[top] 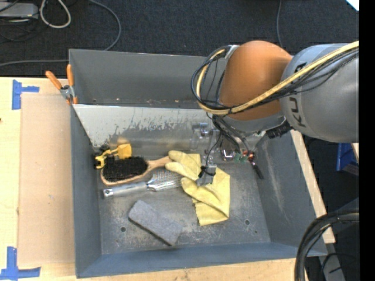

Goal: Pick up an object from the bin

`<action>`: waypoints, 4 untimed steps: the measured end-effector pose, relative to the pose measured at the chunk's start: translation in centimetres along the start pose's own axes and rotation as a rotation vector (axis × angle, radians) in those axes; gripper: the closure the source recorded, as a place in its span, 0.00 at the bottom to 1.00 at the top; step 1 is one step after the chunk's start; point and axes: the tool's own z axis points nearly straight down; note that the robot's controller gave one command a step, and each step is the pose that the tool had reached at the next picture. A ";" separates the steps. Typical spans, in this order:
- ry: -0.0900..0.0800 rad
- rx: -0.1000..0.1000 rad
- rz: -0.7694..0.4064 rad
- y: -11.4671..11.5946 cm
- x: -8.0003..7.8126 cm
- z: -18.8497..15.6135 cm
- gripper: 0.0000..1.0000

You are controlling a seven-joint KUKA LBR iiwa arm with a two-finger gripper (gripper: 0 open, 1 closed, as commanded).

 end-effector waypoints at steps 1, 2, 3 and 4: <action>0.000 0.000 0.000 0.0 0.0 0.0 0.00; -0.012 -0.001 0.005 0.4 -0.1 2.2 0.00; -0.001 0.000 -0.171 1.4 6.4 8.4 0.00; -0.004 -0.001 -0.024 1.8 1.0 12.7 0.00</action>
Offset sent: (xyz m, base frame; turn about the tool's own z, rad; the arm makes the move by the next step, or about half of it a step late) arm -0.0033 0.0156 -0.0883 0.0262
